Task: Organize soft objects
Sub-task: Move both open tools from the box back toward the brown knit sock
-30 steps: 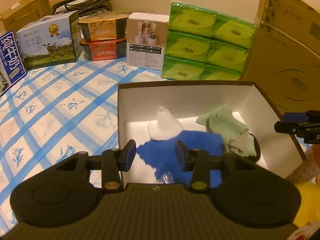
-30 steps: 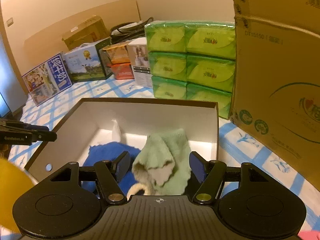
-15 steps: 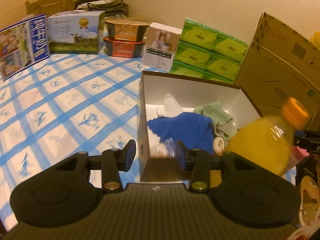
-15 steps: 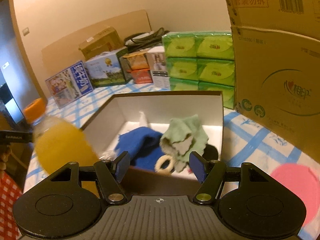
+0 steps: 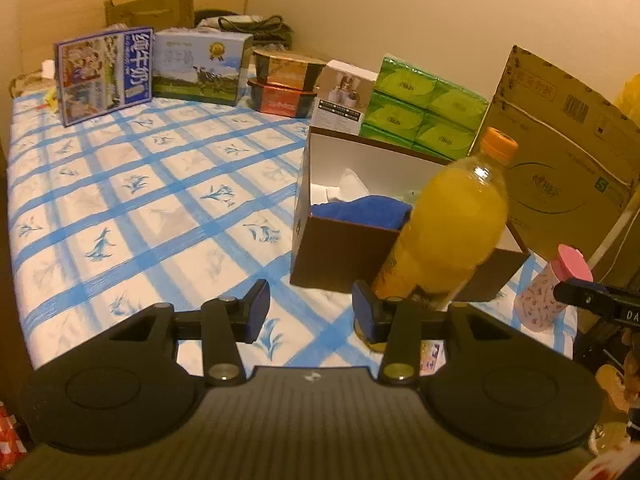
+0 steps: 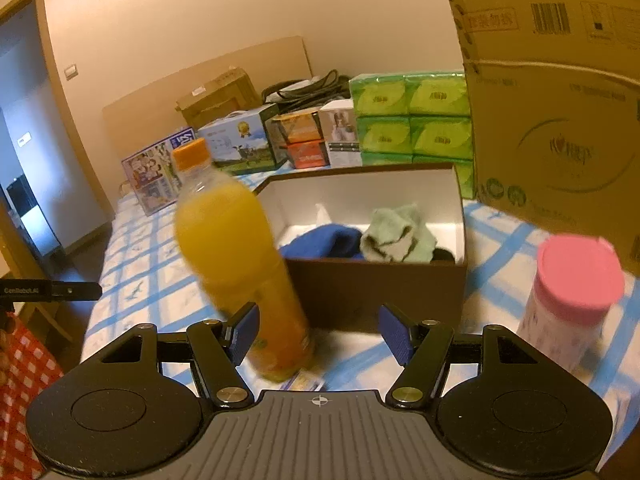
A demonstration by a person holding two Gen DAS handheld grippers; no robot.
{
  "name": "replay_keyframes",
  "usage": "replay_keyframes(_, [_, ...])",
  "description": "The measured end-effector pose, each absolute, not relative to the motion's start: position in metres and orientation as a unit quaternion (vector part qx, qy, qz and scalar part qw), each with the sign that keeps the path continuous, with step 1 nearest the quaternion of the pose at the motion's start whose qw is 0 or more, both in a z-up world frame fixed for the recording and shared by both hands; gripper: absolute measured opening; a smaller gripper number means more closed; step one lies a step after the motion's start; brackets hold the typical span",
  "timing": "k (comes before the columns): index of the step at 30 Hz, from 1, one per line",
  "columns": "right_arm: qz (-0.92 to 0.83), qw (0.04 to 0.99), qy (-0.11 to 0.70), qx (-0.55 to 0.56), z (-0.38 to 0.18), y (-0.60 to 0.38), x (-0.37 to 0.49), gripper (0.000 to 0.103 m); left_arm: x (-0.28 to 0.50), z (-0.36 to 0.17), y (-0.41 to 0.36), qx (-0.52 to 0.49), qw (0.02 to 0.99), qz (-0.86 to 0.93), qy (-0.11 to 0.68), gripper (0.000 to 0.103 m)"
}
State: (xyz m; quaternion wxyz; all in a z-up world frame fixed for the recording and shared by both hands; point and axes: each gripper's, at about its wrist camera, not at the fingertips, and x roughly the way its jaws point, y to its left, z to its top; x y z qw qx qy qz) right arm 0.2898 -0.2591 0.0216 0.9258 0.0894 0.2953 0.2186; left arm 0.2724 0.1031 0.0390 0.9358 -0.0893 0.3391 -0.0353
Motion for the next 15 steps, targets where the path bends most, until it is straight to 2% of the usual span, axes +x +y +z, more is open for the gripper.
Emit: replay_keyframes(15, [0.195,0.924,0.306,0.121,0.002,-0.253,0.215,0.066,0.184,0.029,0.083,-0.120,0.934,-0.020,0.337,0.042])
